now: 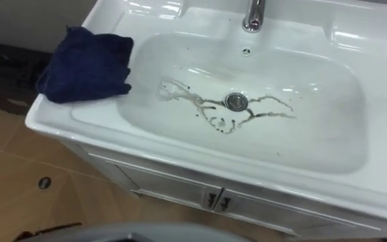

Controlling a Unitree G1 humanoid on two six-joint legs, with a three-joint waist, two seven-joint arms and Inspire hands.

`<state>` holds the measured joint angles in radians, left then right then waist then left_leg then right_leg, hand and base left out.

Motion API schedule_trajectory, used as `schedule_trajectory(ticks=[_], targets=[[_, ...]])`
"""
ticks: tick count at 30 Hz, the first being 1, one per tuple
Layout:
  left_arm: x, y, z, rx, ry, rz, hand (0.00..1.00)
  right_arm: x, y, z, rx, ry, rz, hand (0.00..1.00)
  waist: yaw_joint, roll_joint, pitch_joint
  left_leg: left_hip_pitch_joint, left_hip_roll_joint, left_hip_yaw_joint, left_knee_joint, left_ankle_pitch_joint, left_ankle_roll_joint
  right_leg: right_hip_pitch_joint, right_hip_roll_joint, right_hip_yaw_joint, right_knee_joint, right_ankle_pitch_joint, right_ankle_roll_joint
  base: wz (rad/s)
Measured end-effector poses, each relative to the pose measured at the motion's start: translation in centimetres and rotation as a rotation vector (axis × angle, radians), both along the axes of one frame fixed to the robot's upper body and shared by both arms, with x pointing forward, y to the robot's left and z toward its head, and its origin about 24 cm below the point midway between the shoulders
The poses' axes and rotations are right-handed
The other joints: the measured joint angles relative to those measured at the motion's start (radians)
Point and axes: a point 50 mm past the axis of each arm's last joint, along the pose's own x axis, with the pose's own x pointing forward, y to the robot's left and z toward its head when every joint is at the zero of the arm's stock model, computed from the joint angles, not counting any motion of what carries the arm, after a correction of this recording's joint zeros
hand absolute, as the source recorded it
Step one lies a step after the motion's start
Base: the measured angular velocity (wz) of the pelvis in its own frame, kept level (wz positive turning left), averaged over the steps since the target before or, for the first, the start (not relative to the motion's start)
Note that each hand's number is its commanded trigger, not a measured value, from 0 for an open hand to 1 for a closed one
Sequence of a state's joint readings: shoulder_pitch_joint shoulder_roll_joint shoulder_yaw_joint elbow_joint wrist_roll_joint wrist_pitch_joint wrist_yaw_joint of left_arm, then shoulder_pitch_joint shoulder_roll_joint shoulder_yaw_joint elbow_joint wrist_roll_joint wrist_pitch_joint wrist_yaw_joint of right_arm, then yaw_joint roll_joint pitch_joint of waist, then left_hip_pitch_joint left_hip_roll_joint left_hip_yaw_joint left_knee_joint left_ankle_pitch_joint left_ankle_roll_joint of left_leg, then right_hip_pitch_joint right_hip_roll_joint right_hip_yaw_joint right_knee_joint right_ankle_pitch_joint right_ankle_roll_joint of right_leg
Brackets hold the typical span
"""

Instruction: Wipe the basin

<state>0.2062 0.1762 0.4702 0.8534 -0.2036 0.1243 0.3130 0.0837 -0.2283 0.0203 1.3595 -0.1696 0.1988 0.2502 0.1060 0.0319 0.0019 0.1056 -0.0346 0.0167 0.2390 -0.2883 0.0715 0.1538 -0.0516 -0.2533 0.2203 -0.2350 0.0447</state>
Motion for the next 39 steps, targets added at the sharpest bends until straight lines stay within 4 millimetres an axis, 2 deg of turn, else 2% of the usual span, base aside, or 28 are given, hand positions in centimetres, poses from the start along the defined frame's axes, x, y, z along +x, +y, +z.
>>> schedule_trajectory(ticks=[1,5,9,10,12,13,15,17,18,21,27,30,32,36,39], targets=[[0.4,0.3,0.4,0.031,-0.016,0.005,0.0,0.0,-0.1,0.0,-0.003,-0.002,0.003,0.0,0.003,0.004,-0.0003,0.0,0.0,-0.003,0.002,0.0,0.0,0.001,0.0,0.0,0.0,0.0,0.0,0.11],[4.0,1.9,4.1,0.249,-0.194,0.016,0.0,-0.1,-0.5,0.1,-0.022,-0.036,0.032,0.0,0.01,0.02,-0.0012,-0.001,-0.002,-0.021,0.004,0.001,-0.001,0.002,-0.002,-0.025,0.0,0.0,0.0,0.12],[7.5,2.7,8.8,0.439,-0.41,0.038,0.0,0.0,-0.5,0.1,-0.026,-0.059,0.05,0.0,0.025,0.022,-0.0046,-0.02,-0.003,-0.023,0.012,0.003,-0.003,-0.018,-0.003,-0.021,0.002,0.0,-0.001,-0.02],[7.8,2.7,9.4,0.459,-0.436,0.043,0.0,-0.1,-0.5,0.1,-0.029,-0.058,0.049,0.0,0.025,0.021,-0.0059,-0.019,-0.004,-0.023,0.012,0.004,-0.003,-0.016,-0.004,-0.019,0.001,-0.001,-0.001,-0.08],[9.0,2.8,11.7,0.537,-0.528,0.049,0.0,-0.5,-0.5,0.1,-0.029,-0.059,0.055,0.0,0.027,0.028,-0.0072,-0.005,-0.006,-0.024,0.011,0.004,-0.003,-0.008,-0.004,-0.007,0.001,-0.002,-0.004,-0.13],[9.3,2.8,12.3,0.56,-0.551,0.045,0.0,-0.6,-0.5,0.1,-0.028,-0.058,0.062,0.0,0.024,0.024,-0.0086,-0.004,-0.008,-0.027,0.011,0.004,-0.003,-0.006,-0.005,-0.004,0.0,-0.004,-0.006,-0.06],[10.7,2.7,15.3,0.679,-0.636,-0.018,0.0,-0.7,-0.5,0.1,-0.026,-0.06,0.068,0.0,0.012,0.02,-0.0048,-0.005,-0.01,-0.033,0.012,0.004,-0.003,-0.006,-0.006,0.004,0.0,-0.006,-0.008,0.04],[11.3,2.8,17.4,0.764,-0.693,-0.067,0.0,-0.6,-0.6,0.1,-0.027,-0.067,0.066,0.0,0.008,0.018,-0.0027,-0.003,-0.009,-0.028,0.012,0.004,-0.003,-0.006,-0.006,0.005,-0.002,-0.006,-0.008,-0.07],[11.9,2.7,18.5,0.805,-0.731,-0.091,0.0,-0.6,-0.6,0.1,-0.028,-0.068,0.066,0.0,0.002,0.021,0.0044,0.003,-0.009,-0.026,0.012,0.004,-0.003,0.0,-0.007,0.004,-0.003,-0.006,-0.008,-0.09],[13.1,1.6,21.3,0.85,-0.863,-0.122,0.0,-0.8,-0.2,0.0,-0.015,-0.057,0.062,0.0,-0.008,0.02,0.0067,0.006,-0.012,-0.025,0.011,0.004,-0.003,0.006,-0.007,0.01,-0.015,-0.006,-0.008,-0.05],[14.1,-0.2,23.6,0.924,-0.961,-0.215,0.0,-1.1,-0.1,0.0,0.004,-0.045,0.066,0.0,-0.057,0.028,0.0085,0.001,-0.011,-0.027,0.009,0.004,-0.003,0.003,-0.004,0.008,-0.014,-0.006,-0.008,-0.04],[14.6,-1.1,23.8,0.958,-0.967,-0.288,0.0,-1.1,-0.3,0.1,0.016,-0.037,0.066,0.0,-0.087,0.03,0.01,0.006,-0.008,-0.021,0.0,0.006,-0.005,0.002,-0.001,0.022,-0.006,-0.006,-0.008,-0.07],[15.0,-1.8,23.7,0.959,-0.965,-0.344,0.0,-1.1,-0.2,0.1,0.03,-0.035,0.063,0.0,-0.101,0.025,0.0099,0.01,-0.007,-0.02,0.0,0.006,-0.005,0.003,0.0,0.031,-0.003,-0.006,-0.008,-0.06],[16.0,-3.6,22.7,0.875,-0.97,-0.478,0.0,-1.4,0.0,0.1,0.064,-0.025,0.033,0.0,-0.119,0.032,0.011,0.023,-0.006,0.001,0.001,0.007,-0.004,0.004,-0.001,0.047,0.0,-0.006,-0.008,-0.13],[16.4,-4.1,21.9,0.836,-0.946,-0.542,0.0,-0.8,0.2,0.0,0.077,-0.035,0.037,0.0,-0.136,0.026,0.0112,0.026,-0.004,0.012,-0.002,0.007,-0.004,0.003,0.001,0.063,0.003,-0.006,-0.008,-0.14]])
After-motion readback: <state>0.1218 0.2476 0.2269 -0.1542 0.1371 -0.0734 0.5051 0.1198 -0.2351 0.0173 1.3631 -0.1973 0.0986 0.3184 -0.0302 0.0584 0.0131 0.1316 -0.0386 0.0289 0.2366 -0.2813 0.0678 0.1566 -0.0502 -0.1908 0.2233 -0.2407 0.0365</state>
